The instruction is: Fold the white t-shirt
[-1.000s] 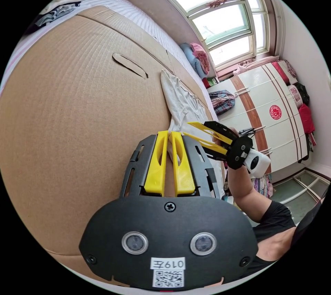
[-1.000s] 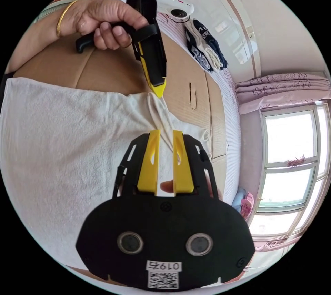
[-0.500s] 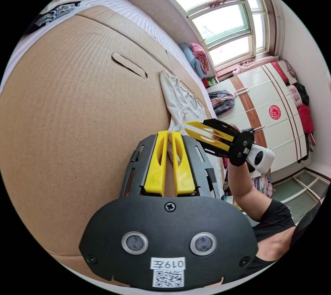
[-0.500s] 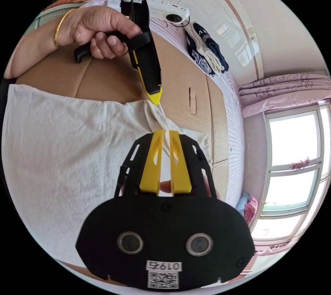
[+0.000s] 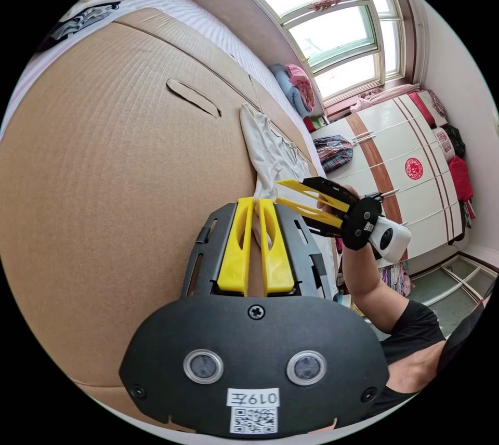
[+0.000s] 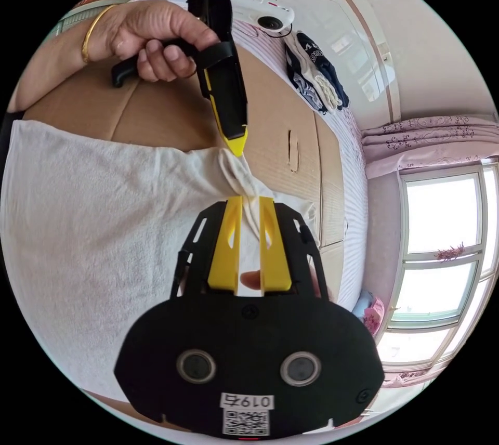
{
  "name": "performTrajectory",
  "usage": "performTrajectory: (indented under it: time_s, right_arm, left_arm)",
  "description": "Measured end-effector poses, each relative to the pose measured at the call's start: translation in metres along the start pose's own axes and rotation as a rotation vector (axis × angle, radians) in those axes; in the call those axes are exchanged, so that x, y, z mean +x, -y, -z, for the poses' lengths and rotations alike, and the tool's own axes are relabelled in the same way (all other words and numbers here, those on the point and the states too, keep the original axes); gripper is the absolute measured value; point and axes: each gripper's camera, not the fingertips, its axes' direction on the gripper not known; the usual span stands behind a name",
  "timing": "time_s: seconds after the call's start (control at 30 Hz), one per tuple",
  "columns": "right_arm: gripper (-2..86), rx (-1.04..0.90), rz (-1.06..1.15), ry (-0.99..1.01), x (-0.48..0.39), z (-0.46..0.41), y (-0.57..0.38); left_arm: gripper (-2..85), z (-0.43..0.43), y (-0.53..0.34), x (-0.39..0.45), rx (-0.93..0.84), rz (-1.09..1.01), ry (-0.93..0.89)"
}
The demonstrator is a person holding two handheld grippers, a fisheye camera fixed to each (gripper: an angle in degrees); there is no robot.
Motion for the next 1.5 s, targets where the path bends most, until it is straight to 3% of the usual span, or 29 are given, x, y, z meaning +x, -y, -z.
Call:
performTrajectory:
  time_s: [0.6,0.67,0.73,0.8,0.87,0.97,1.03,1.17,1.5]
  right_arm:
    - [-0.8,0.032,-0.008,0.022,0.015,0.013,0.018]
    - [-0.9,0.035,-0.017,0.021,0.017,0.014,0.019]
    - [-0.9,0.043,-0.028,0.044,0.021,0.016,0.019]
    - [-0.9,0.041,-0.034,0.062,0.025,0.016,0.021]
    - [-0.9,0.035,-0.024,0.063,0.025,0.016,0.022]
    - [-0.9,0.033,-0.013,0.057,0.025,0.017,0.025]
    - [-0.9,0.038,-0.015,0.054,0.025,0.019,0.025]
    - [-0.9,0.048,-0.015,0.052,0.025,0.025,0.025]
    - [-0.9,0.049,0.004,0.053,0.022,0.03,0.023]
  left_arm:
    - [1.4,0.028,-0.03,0.09,0.04,-0.041,0.015]
    - [1.2,0.044,-0.039,0.11,0.117,-0.101,0.034]
    - [1.1,0.064,-0.057,0.155,0.225,-0.35,-0.002]
    - [1.2,0.062,-0.067,0.19,0.181,-0.536,-0.04]
    - [1.3,0.048,-0.076,0.22,0.109,-0.654,0.028]
    - [1.9,0.007,-0.092,0.261,0.043,-0.72,0.46]
    - [3.3,-0.01,-0.105,0.292,0.132,-0.711,0.733]
    - [8.0,-0.007,-0.13,0.328,0.308,-0.749,0.766]
    - [10.3,-0.045,-0.103,0.364,0.072,-0.669,0.896]
